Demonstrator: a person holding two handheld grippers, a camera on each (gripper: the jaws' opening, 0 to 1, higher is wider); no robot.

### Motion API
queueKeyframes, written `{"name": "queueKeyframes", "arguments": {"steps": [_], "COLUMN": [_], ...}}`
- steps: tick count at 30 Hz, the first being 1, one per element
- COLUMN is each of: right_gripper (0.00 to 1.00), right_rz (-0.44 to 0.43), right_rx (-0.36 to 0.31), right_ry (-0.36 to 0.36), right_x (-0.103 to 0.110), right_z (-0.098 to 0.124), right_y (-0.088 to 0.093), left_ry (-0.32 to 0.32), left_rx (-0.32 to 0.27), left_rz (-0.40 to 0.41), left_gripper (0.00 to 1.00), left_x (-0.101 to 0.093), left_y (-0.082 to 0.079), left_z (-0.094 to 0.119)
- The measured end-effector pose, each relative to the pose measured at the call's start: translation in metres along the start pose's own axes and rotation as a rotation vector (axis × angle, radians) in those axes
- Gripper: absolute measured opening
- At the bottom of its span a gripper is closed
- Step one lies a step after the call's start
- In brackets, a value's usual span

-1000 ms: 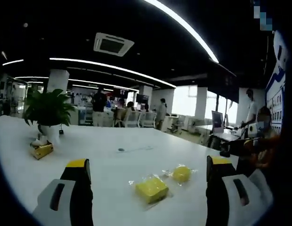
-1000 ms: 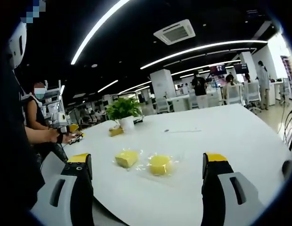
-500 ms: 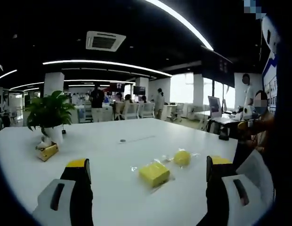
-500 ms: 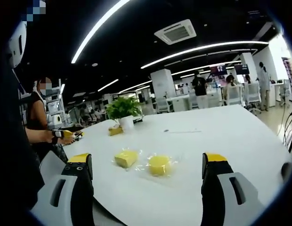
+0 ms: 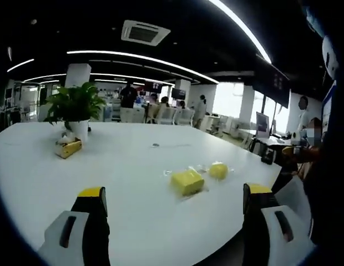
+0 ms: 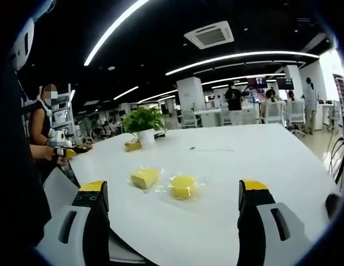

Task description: Compare the silicone blocks by pressing each to a similar depth, holding the contact briefly, and releasing to observe deformation and rebound differences across the visible hardness samples.

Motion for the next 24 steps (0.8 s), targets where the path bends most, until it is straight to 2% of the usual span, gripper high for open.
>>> {"name": "queueKeyframes", "arguments": {"steps": [3, 6, 11, 17, 24], "right_gripper": [0.96, 0.96, 0.96, 0.96, 0.96], "right_rz": [0.007, 0.001, -0.012, -0.011, -0.012], "right_rx": [0.022, 0.044, 0.045, 0.039, 0.039], "right_ry": [0.017, 0.028, 0.039, 0.04, 0.048], "right_x": [-0.002, -0.006, -0.01, -0.011, -0.012], "right_z": [0.003, 0.006, 0.008, 0.007, 0.005], "right_y": [0.009, 0.015, 0.015, 0.012, 0.014], "left_ry": [-0.022, -0.036, -0.042, -0.049, -0.056], "left_rx": [0.012, 0.014, 0.051, 0.084, 0.08], "left_rz": [-0.006, 0.006, 0.003, 0.004, 0.012], "left_gripper": [1.0, 1.0, 1.0, 1.0, 1.0], "left_x": [0.0, -0.001, -0.003, -0.002, -0.001], "left_y": [0.005, 0.009, 0.016, 0.017, 0.007], "left_z": [0.007, 0.011, 0.014, 0.018, 0.02]}}
Point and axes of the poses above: the point that each gripper's makers call its tool centre point, and the gripper's own axes: z roughly backward along the fingers, x roughly to its left, y roughly out of its underside, the point moved 1 cm from there along z, roughly backward along the fingers, and after that the axes turned 12 degrees about y, right-handed, at the moved point
